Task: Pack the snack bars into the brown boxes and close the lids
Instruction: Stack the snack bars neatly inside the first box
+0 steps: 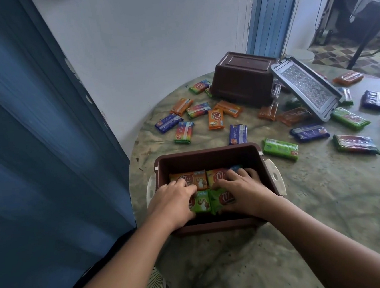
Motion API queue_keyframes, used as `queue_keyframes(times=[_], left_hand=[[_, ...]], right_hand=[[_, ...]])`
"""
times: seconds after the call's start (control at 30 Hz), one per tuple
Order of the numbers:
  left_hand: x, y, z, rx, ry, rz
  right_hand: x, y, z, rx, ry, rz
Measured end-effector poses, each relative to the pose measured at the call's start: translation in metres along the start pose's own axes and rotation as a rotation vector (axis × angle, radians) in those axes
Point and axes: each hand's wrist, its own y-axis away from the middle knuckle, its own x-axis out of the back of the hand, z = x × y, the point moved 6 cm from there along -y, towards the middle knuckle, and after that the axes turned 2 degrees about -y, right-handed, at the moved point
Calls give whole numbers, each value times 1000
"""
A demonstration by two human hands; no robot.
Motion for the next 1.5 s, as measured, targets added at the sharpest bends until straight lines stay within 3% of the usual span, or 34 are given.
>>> queue_keyframes(times=[0.27,0.67,0.73,0.83,0.9,0.97,1.07,1.17,1.23,1.5], left_hand=[[0,1,1,-6,1,9],[-3,-1,-2,-5,11,23],[1,0,-3,-12,95,70],[14,3,-11,27,312,239],[28,4,-23,76,294,416],[38,-4,-36,155,159,500],[33,-29,-58,349,33,293],[8,-43,-77,486,251,61],[-2,-45,-81,524,375,58],[-5,-55,-96,534,258,110]], right_hand=[[-6,0,3,-33,-44,-67],[-3,0,4,-12,-80,-34],[9,2,-4,16,-39,77],[37,10,-11,89,-65,376],[53,12,-6,67,-74,506],[66,6,6,-23,-43,529],[73,-8,30,-157,-3,390],[65,-18,45,-212,11,248],[62,-24,48,-224,-21,235],[62,-51,55,-233,-91,223]])
